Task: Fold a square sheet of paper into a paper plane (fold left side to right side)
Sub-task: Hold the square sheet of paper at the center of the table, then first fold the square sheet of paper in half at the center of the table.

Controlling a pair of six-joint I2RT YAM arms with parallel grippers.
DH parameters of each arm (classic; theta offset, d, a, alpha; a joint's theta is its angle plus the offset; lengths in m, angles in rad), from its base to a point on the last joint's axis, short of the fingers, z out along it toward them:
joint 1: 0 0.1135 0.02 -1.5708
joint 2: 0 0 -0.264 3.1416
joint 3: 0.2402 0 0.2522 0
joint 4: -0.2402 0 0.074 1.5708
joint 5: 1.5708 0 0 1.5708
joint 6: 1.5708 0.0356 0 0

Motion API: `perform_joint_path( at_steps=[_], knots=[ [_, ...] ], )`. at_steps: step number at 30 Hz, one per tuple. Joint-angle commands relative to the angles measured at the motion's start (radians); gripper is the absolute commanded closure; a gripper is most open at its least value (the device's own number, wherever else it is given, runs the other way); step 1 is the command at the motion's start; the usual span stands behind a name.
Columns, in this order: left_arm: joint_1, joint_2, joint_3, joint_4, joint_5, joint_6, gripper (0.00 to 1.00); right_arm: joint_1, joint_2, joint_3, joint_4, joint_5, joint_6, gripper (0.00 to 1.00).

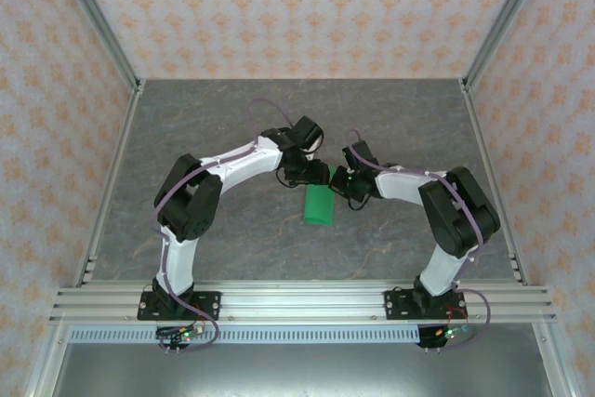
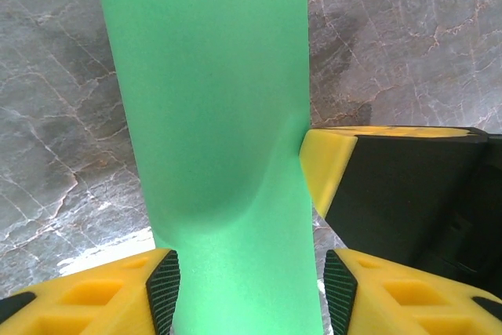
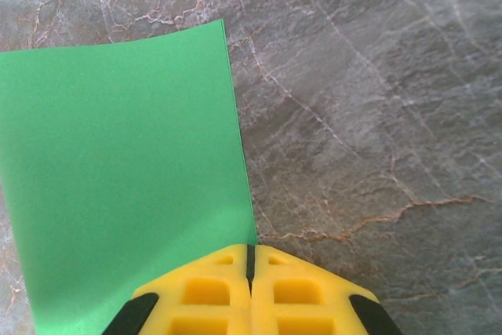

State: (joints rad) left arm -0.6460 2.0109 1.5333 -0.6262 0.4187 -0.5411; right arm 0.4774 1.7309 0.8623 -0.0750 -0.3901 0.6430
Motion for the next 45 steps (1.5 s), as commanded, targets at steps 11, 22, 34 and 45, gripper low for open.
perform_joint_path(
  at_steps=[11,22,34,45],
  knots=[
    [0.003,0.011,-0.041,0.111,0.092,-0.010,0.87,0.009,0.060,-0.020,-0.114,0.059,-0.018,1.00],
    [0.029,0.069,-0.091,0.112,0.031,-0.003,0.91,0.007,0.056,-0.014,-0.136,0.068,-0.026,1.00],
    [0.069,0.034,-0.227,0.172,0.028,-0.005,0.90,0.007,0.064,0.003,-0.217,0.125,-0.057,1.00],
    [0.124,-0.063,-0.306,0.171,0.048,0.036,0.85,0.008,0.061,0.000,-0.216,0.121,-0.059,1.00]
  ],
)
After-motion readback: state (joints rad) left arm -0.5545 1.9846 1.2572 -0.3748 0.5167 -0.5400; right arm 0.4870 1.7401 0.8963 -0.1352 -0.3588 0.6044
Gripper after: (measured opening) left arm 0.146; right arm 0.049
